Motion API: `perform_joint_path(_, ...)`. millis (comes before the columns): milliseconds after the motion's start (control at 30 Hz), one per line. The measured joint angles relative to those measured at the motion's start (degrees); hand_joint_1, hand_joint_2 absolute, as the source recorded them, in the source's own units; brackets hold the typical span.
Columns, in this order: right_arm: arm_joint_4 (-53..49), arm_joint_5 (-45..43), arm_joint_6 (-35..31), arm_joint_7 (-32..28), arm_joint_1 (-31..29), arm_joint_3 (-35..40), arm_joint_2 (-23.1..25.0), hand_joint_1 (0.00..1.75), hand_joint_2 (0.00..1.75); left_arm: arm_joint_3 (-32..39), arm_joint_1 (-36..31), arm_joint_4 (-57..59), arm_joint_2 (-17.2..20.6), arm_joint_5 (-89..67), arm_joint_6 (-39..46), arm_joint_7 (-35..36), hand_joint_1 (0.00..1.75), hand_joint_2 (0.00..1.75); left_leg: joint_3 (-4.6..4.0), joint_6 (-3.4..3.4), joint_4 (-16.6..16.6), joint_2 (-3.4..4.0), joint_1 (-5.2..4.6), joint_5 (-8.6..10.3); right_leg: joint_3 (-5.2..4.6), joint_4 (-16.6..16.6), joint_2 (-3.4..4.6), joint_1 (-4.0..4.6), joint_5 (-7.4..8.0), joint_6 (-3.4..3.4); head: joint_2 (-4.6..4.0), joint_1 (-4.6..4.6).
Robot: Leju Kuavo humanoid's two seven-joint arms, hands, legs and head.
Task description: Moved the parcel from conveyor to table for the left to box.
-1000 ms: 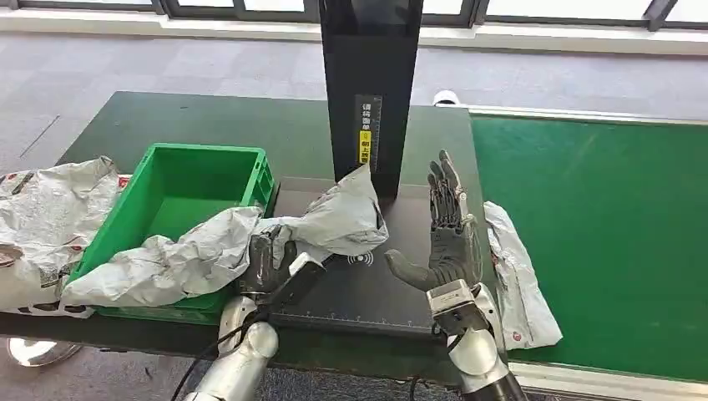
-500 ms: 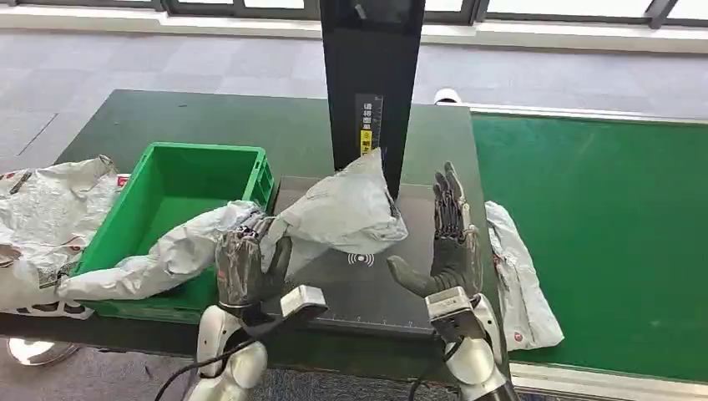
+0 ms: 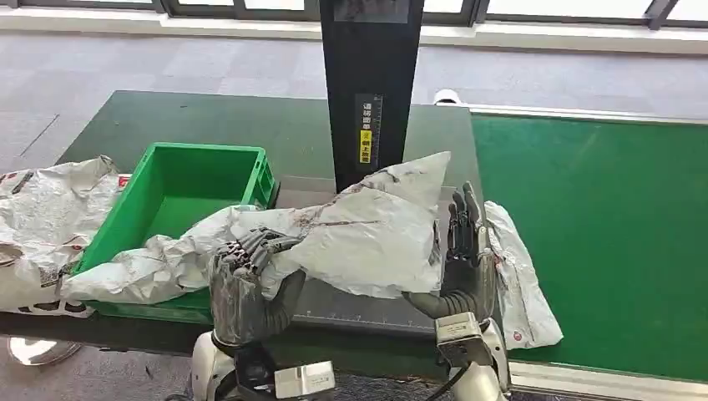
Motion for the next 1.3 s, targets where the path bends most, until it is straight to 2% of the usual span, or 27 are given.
perform_joint_path(100, -0.79, 0.00, -1.90, -0.13, 1.04, 0.00, -0.55, 0.00, 1.75, 1.01, -0.30, -2.49, 0.07, -2.73, 0.02, 1.60, 1.75, 1.75, 0.00, 0.00, 0.00, 0.01, 0.00, -0.01, -0.04, 0.00, 0.01, -0.02, 0.00, 0.00, 0.00, 0.00)
perform_joint_path(267, -1.49, 0.20, -2.21, -0.13, 1.55, 0.00, -0.81, 0.00, 1.75, 4.42, -5.13, -1.94, 1.57, -1.41, 0.04, 6.27, 1.75, 1.75, 0.02, -0.04, 0.00, 0.02, 0.00, 0.04, -0.03, 0.00, 0.02, 0.02, 0.03, -0.03, 0.00, 0.00)
perform_joint_path(367, -1.77, 0.68, -3.23, -0.11, 1.92, -0.02, -0.94, 0.00, 1.75, 6.32, -7.81, -1.22, 1.66, -6.97, 0.04, 9.73, 1.75, 1.75, 0.02, -0.03, 0.01, 0.00, 0.00, 0.11, -0.06, 0.00, 0.00, 0.00, 0.06, 0.00, 0.00, 0.00)
perform_joint_path(467, -2.86, 1.25, -3.89, -0.13, 2.64, -0.09, -0.94, 0.00, 1.75, 9.85, -17.42, 6.34, 3.05, -4.54, 0.00, 15.89, 1.75, 1.75, -0.01, -0.01, 0.01, -0.12, 0.00, 0.24, -0.01, 0.00, -0.14, 0.01, 0.16, 0.01, 0.00, 0.00)
perform_joint_path(600, -4.87, 0.81, -4.02, -0.11, 4.64, -0.46, -1.18, 0.00, 1.75, 17.91, -30.38, 19.80, 7.26, 5.39, -0.09, 14.18, 1.75, 1.75, -0.02, -0.20, 0.00, 0.12, 0.01, 0.38, -0.15, 0.08, 0.06, 0.14, 0.37, -0.24, 0.00, 0.00)
perform_joint_path(767, -7.65, 1.14, -3.23, -0.13, 7.13, -1.27, -1.81, 0.00, 1.75, 27.72, -40.31, 36.13, 11.61, 5.01, -1.20, 14.14, 1.75, 1.75, -0.04, -0.31, -0.01, 0.22, 0.06, 0.45, -0.26, 0.12, 0.15, 0.19, 0.44, -0.34, 0.00, 0.00)
perform_joint_path(1033, -9.90, 1.60, -2.73, -0.11, 8.94, -1.84, -2.10, 0.00, 1.75, 34.03, -43.97, 48.02, 14.08, 3.53, -0.66, 15.52, 1.75, 1.75, -0.28, -0.31, 0.00, 0.14, 0.14, 0.45, -0.39, 0.12, 0.11, 0.17, 0.42, -0.33, 0.00, 0.00)
perform_joint_path(1300, -10.95, -1.03, -1.57, -0.13, 11.21, -2.12, -4.50, 0.00, 1.75, 42.08, -41.05, 54.67, 15.45, 1.71, -0.13, 13.72, 1.75, 1.75, -0.35, -0.31, 0.00, 0.23, 0.11, 0.44, -0.50, 0.11, 0.16, 0.16, 0.43, -0.33, 0.00, 0.00)
